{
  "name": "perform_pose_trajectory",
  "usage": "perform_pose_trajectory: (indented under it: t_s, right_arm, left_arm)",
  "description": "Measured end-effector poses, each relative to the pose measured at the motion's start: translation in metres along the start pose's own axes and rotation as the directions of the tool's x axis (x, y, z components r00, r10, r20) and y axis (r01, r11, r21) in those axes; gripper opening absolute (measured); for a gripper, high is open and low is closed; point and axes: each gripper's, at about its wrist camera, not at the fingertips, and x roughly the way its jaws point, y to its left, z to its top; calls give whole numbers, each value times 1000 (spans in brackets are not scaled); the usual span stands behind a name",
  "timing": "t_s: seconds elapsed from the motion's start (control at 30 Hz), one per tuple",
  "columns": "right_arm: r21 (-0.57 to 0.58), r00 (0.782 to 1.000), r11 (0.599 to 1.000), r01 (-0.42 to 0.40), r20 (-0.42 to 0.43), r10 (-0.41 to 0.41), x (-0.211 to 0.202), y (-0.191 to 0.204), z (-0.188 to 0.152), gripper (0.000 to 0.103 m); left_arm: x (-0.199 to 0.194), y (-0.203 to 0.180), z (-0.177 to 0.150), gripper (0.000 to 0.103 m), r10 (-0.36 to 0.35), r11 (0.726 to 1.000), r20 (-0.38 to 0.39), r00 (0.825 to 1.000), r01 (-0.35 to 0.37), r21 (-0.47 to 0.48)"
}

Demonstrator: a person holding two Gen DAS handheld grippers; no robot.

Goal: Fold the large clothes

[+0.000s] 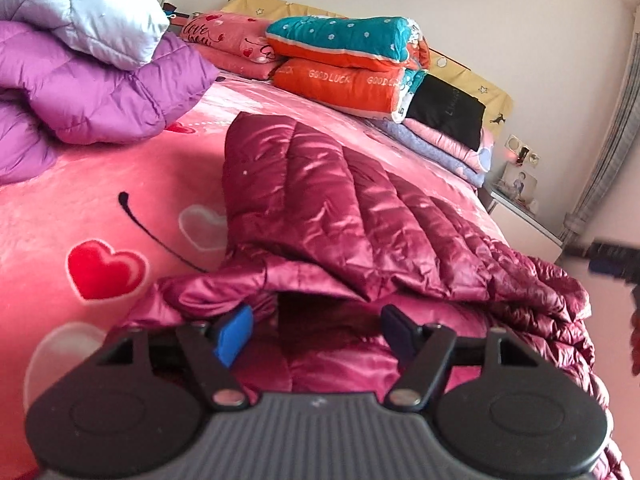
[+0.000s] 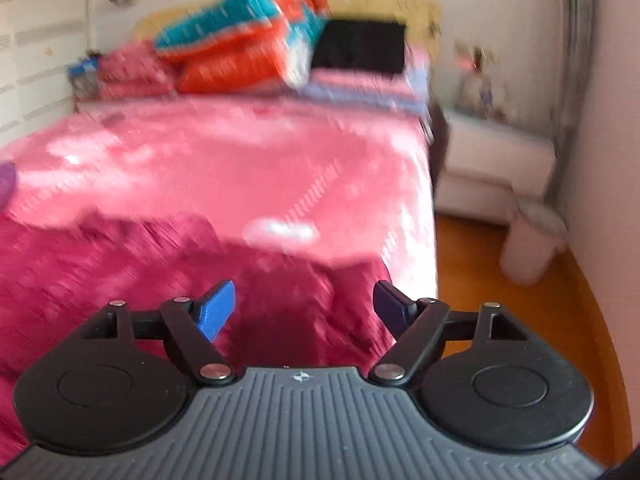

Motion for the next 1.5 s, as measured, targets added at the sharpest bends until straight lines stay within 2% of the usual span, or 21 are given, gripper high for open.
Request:
perform_pose_trajectory:
  t_s: [0.07,0.1,0.17,0.23,0.33,0.4,0.5,0.53,0.63,0.7,0.9,1.03,1.13,1.3,1.4,1.5]
  right_arm:
    - [-13,995,996,-85,51,86,-10,15,7,97]
    - [-18,986,988,-155,63,156,-12,24,10,98]
    - [-40,949,951,-307,59,309,-10,47,14,98]
    - [-68,910,909,-412,21,414,1,77,16,98]
    - [-119,866,858,-500,-42,499,25,121,14,98]
    - [-142,857,845,-515,-79,509,41,146,7,97]
    - [-101,834,829,-550,-118,538,65,168,0,96]
    - [-97,833,829,-551,-127,538,73,173,-2,97]
    - [-162,856,842,-515,-142,497,88,195,-18,99]
    - [-192,864,843,-502,-143,482,95,203,-28,102]
    - [-149,854,842,-519,-140,501,108,198,-36,103]
    - [-161,860,845,-510,-126,494,108,202,-37,103]
    - [-153,871,857,-492,-107,480,86,199,-36,103]
    - [-71,912,909,-410,-33,409,47,151,-14,103]
    - [-37,955,954,-298,-21,297,36,107,-8,103]
    - [-9,983,985,-174,-57,173,43,63,-15,103]
  left_arm:
    - [0,2,-1,71,2,1000,0,1000,-2,-12]
    - [-1,2,-1,71,4,1000,0,1000,-4,-13]
    - [-1,1,-2,71,9,1000,5,1000,-9,-9]
    - [-1,1,-3,71,12,1000,6,1000,-12,-7]
    - [-2,2,-3,71,17,1000,13,1000,-17,-15]
    - [-3,2,-3,71,20,1000,17,1000,-20,-18]
    - [-3,3,-5,71,26,1000,20,999,-25,-18]
    - [-3,3,-5,71,28,999,20,999,-28,-18]
    - [-2,5,-6,71,31,999,18,999,-30,-33]
    - [-2,8,-6,72,31,998,18,999,-30,-47]
    - [2,16,-4,72,25,996,14,1000,-24,-84]
    - [2,15,-5,72,29,997,16,999,-28,-74]
    - [1,14,-6,72,30,997,19,999,-28,-69]
    - [0,13,-7,73,32,997,22,999,-31,-65]
    - [0,12,-7,74,33,998,22,999,-32,-56]
    - [0,11,-7,75,38,998,21,999,-37,-41]
